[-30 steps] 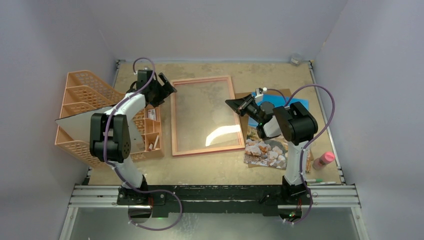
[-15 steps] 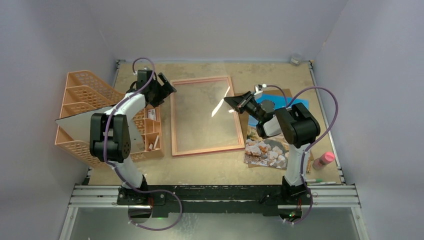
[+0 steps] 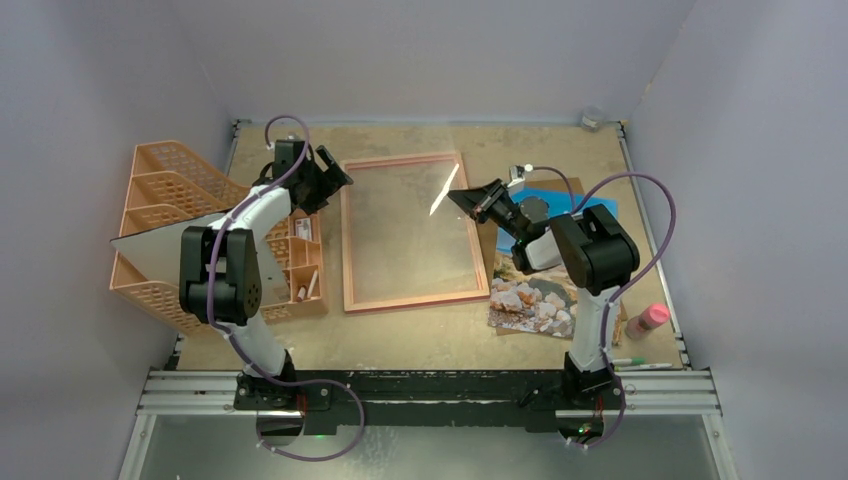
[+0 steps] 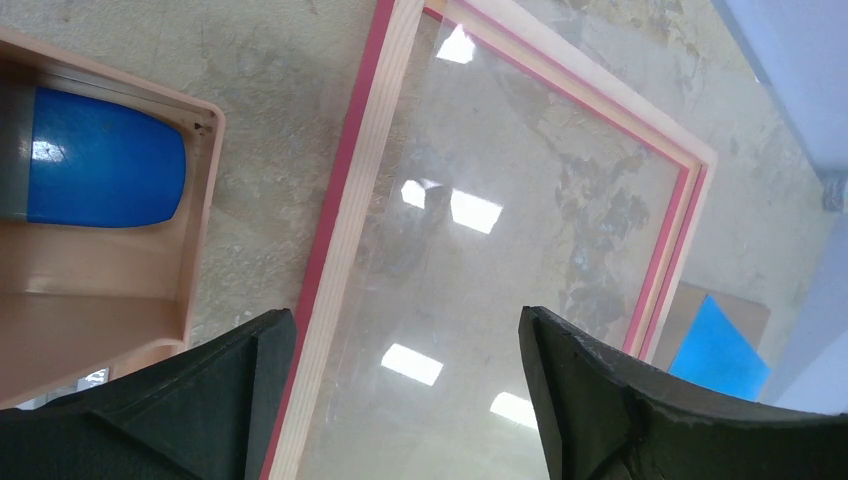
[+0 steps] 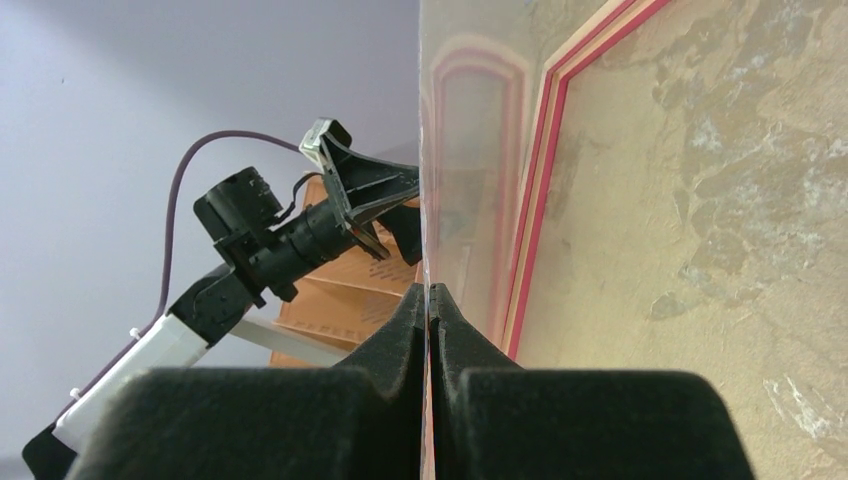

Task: Put the photo into the frame
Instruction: Place the photo frame item in the photo frame.

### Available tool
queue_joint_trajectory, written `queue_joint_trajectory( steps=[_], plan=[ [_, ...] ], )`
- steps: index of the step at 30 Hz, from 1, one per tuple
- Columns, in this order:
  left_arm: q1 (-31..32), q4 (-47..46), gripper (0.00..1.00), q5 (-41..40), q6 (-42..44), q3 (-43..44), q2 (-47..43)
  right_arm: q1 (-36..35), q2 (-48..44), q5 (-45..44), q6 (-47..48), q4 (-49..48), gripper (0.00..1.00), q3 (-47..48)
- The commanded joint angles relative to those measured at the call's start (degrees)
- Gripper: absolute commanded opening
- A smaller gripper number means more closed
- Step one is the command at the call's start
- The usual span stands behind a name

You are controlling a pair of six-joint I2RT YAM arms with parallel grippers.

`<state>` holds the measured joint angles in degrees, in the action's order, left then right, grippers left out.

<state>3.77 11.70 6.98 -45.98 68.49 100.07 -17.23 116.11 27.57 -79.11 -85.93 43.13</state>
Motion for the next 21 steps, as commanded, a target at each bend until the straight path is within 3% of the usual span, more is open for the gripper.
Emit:
queue_joint_trajectory(
  steps=[1,21],
  plan=[
    [-0.51,-0.71,0.86,-0.32,-0.52,0.26,0.23,-0.29,1.21,-1.40,1.73,-3.29,0.00,2.74],
    [-0.49,-1.16,0.86,0.14,-0.37,-0.54,2.00,-0.42,2.10,-3.66,3.60,4.32,0.00,1.10]
  ],
)
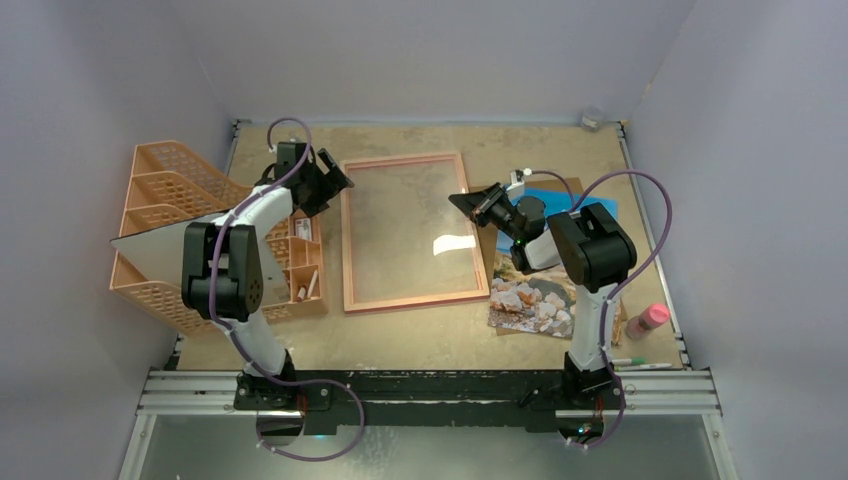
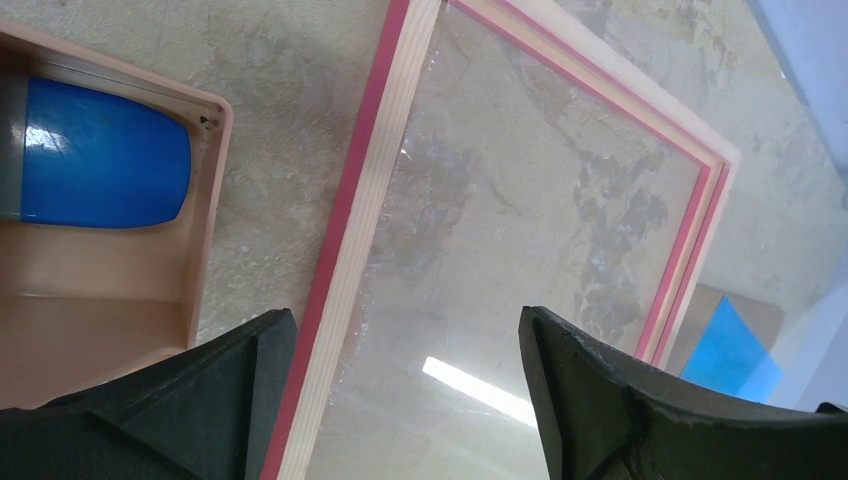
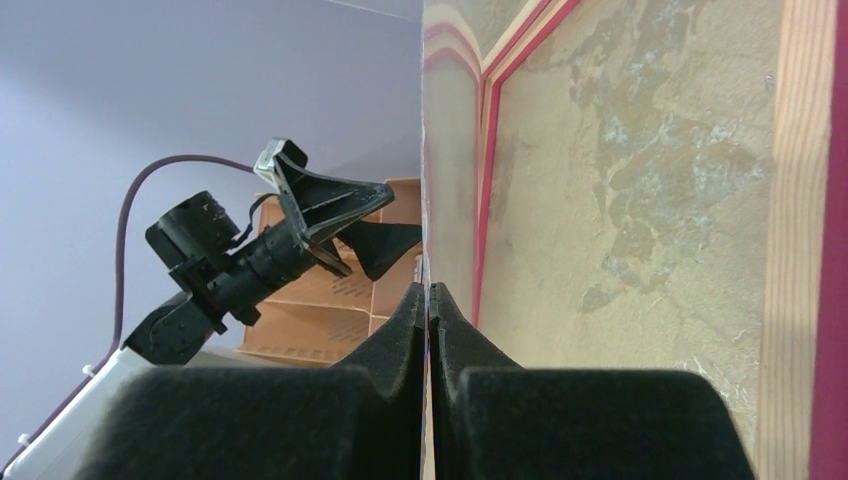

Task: Put the photo into the frame
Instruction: Place the photo frame item in the photo frame.

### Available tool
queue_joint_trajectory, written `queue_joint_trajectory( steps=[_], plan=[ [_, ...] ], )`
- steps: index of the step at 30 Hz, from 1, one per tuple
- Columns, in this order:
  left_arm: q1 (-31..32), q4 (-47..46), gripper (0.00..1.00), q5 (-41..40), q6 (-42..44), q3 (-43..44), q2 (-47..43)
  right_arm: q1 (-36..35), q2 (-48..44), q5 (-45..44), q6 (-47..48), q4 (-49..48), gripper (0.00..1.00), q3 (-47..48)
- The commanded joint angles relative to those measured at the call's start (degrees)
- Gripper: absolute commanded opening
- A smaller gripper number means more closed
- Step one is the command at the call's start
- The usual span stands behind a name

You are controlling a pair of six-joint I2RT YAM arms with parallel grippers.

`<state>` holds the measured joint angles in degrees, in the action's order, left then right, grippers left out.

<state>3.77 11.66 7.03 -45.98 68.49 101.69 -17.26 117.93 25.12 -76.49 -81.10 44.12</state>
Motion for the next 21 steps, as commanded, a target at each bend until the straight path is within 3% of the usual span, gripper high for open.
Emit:
queue_joint_trajectory(
  steps=[1,21],
  plan=[
    [-0.52,-1.12,0.86,0.09,-0.30,-0.55,0.39,-0.36,0.33,-1.20,0.92,-0.15,0.00,-0.03],
    [-0.34,-2.08,0.85,1.89,1.24,-3.62,3.13,-0.37,-0.66,2.00,-10.17,1.96,0.00,-0.12]
  ],
)
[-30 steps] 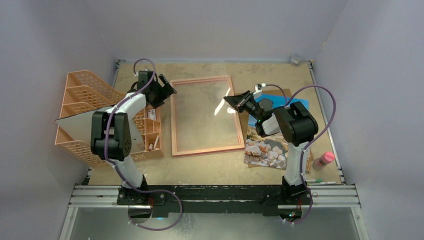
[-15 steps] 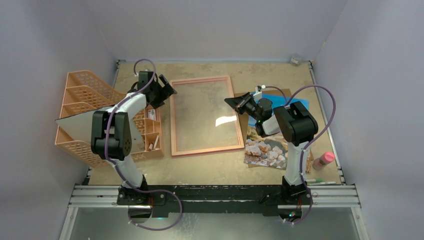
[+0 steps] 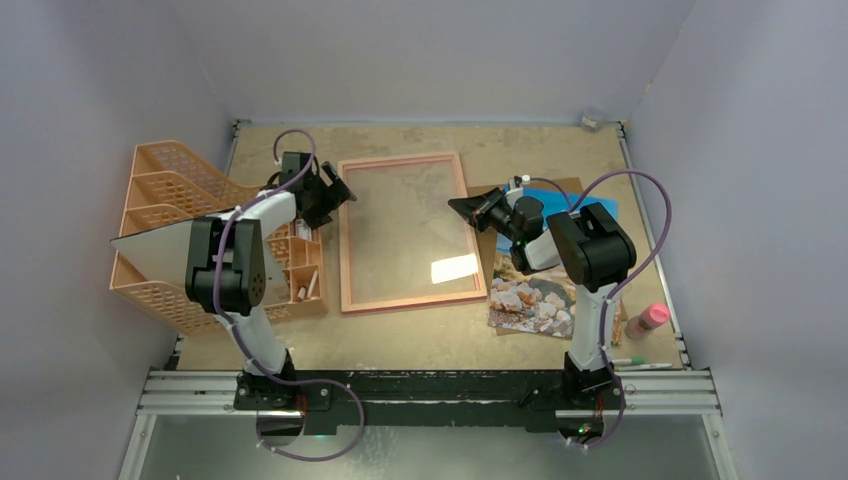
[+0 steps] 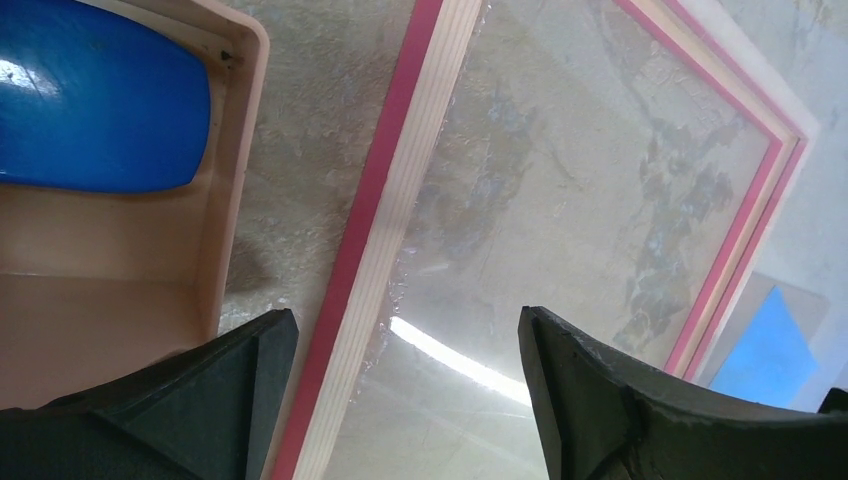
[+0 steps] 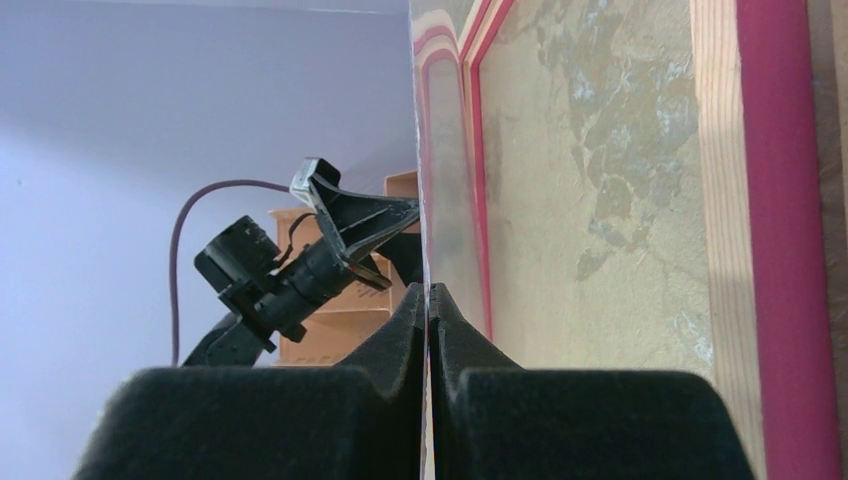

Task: Put the photo into the frame
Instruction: Place the photo frame item in the photo frame.

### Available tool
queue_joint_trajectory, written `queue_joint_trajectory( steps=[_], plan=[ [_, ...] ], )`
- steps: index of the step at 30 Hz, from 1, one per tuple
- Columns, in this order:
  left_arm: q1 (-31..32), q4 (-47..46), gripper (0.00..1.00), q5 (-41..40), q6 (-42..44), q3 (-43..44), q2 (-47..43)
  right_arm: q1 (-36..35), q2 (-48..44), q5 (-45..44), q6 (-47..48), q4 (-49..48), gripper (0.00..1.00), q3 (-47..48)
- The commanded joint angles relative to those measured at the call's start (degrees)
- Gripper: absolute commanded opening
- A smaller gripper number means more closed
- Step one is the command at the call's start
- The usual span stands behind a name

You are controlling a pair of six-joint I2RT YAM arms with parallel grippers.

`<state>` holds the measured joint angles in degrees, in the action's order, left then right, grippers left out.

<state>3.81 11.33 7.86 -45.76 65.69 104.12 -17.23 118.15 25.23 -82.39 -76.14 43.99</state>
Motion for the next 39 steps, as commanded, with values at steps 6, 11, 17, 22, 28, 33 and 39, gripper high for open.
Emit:
queue_joint_trajectory(
  steps=[6,11,17,22,28,33,39],
  plan=[
    [-0.39,-2.03,0.85,2.88,1.42,-0.22,1.83,-0.43,-0.75,2.10,-8.81,-7.88,0.00,-0.48],
    [-0.38,-2.50,0.85,4.26,1.17,0.08,2.07,-0.43,-1.35,2.12,-9.29,-8.03,0.00,-0.05],
    [-0.39,-3.27,0.85,5.27,0.45,0.13,1.73,-0.43,-0.50,1.77,-10.94,-7.89,0.00,-0.54],
    [-0.32,-4.43,0.86,5.76,-0.06,-0.33,0.84,-0.81,-0.64,1.79,-13.28,-5.66,0.00,-0.47],
    [-0.38,-5.97,0.89,6.23,-0.39,-0.52,-0.31,-0.92,-4.07,0.54,2.56,9.91,0.07,1.78],
    [-0.38,-6.20,0.89,6.14,-0.56,-0.82,-0.02,-0.89,-4.48,0.56,17.08,21.47,0.36,4.57],
    [-0.56,-6.00,0.89,6.03,-0.52,-0.21,-0.29,-0.88,-5.34,5.72,22.81,22.90,0.53,5.97]
  ],
)
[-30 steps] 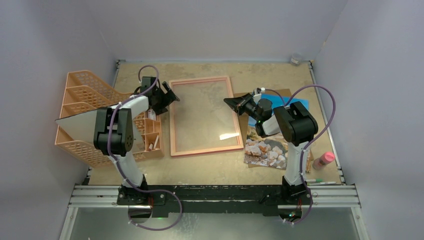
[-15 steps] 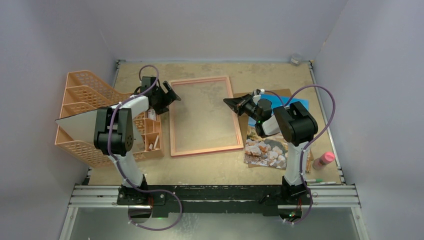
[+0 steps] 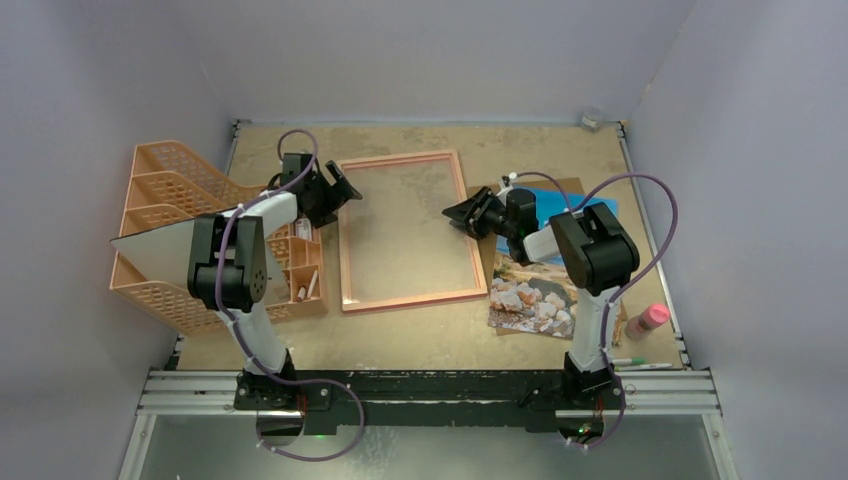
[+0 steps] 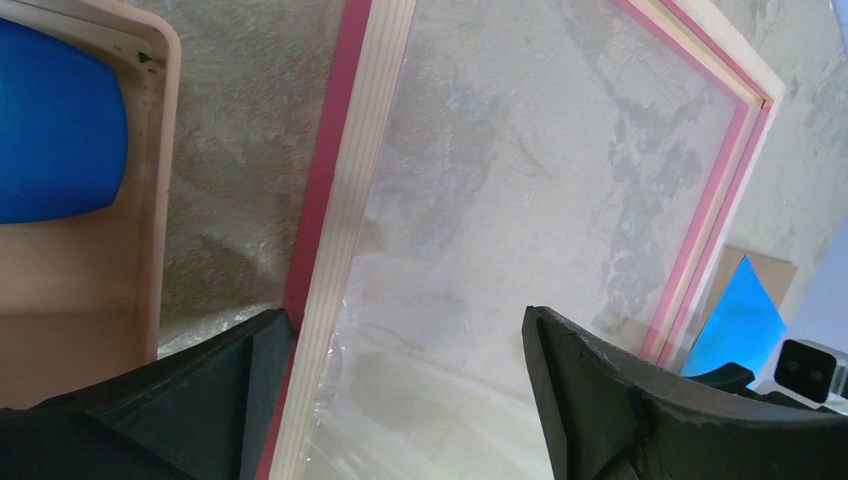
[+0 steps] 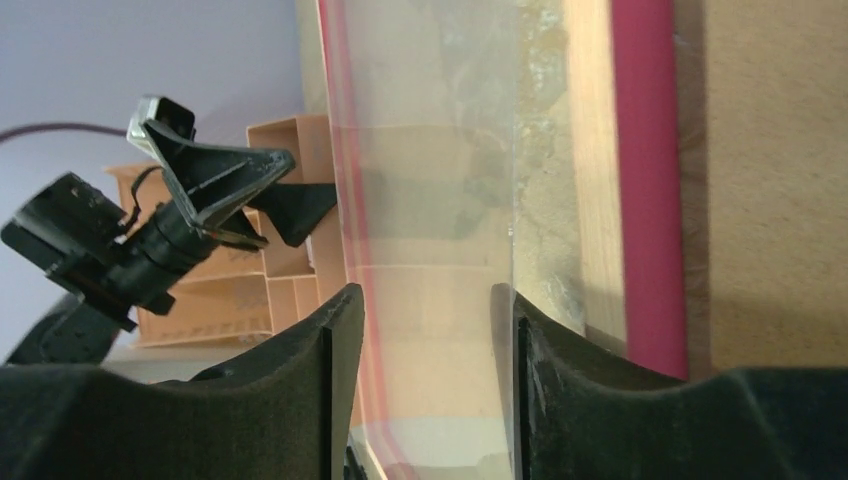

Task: Put the photo into the frame
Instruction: Place the photo frame item in the photo frame.

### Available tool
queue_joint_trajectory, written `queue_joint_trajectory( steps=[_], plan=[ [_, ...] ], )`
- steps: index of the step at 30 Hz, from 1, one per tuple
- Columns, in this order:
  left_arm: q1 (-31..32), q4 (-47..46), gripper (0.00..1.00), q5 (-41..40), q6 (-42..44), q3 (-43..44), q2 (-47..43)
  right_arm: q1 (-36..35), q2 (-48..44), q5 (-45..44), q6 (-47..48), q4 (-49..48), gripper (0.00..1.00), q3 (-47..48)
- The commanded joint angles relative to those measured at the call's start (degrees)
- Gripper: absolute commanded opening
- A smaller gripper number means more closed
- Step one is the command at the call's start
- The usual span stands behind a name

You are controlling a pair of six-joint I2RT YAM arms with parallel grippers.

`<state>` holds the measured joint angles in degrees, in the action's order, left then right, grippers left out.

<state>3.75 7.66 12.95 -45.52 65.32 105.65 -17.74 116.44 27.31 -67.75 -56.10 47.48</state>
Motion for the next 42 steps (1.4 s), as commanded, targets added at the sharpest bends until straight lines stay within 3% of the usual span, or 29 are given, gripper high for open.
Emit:
queue_joint_trajectory(
  steps=[1,4,10,14,30,42],
  plan=[
    [-0.50,-2.17,0.89,0.94,-0.65,0.42,-1.83,-0.37,-3.67,4.50,8.76,2.67,0.53,2.89],
    [-0.71,-1.95,0.89,1.19,-0.64,1.06,-1.84,-0.37,-3.42,7.01,10.09,3.39,0.46,4.64],
    [-1.35,-1.89,0.89,2.32,-0.74,1.77,-2.15,-0.37,-3.51,9.51,13.87,7.39,0.14,6.64],
    [-1.98,-1.69,0.89,3.07,-0.58,2.42,-2.45,-0.37,-3.69,8.96,16.86,10.75,0.01,7.98],
    [-2.23,0.49,0.89,3.57,1.28,3.30,-0.81,0.04,-1.43,7.68,24.63,19.62,0.00,13.27],
    [-2.21,1.19,0.88,3.49,1.66,3.93,0.09,0.03,-1.46,10.04,22.45,11.40,0.00,11.51]
  ],
)
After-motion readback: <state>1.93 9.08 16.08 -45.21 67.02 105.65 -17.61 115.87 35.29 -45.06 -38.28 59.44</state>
